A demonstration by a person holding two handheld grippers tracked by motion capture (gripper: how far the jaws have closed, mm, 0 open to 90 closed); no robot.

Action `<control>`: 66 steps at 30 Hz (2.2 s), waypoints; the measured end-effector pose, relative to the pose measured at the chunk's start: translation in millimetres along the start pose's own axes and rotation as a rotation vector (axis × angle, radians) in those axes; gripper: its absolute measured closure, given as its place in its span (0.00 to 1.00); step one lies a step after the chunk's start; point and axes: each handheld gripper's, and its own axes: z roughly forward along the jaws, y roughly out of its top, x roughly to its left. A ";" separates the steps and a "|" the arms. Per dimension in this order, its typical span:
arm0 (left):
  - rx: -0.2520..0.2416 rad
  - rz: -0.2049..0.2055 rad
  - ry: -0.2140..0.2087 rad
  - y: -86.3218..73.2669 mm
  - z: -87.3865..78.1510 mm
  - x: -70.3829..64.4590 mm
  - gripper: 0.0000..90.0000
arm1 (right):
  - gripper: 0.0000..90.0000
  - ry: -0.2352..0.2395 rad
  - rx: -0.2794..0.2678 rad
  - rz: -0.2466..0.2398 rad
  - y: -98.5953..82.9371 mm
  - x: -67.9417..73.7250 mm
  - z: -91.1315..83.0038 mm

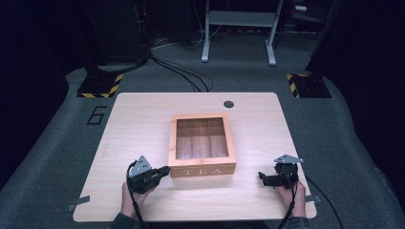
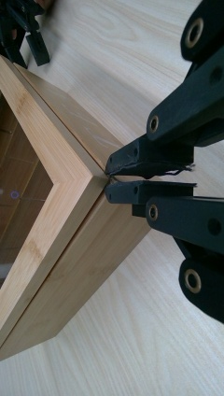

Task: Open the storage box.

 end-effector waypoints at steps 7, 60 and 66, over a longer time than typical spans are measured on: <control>-0.029 -0.001 0.001 1.9 -0.3 -0.2 0.93 | 0.00 0.000 0.000 0.000 0.0 0.0 0.0; -0.192 0.017 -0.013 67.6 13.2 13.9 0.92 | 0.00 0.000 0.000 0.000 0.0 0.1 0.0; -0.195 0.054 -0.025 83.3 18.9 10.0 0.92 | 0.00 -0.001 0.000 0.002 0.1 0.1 0.1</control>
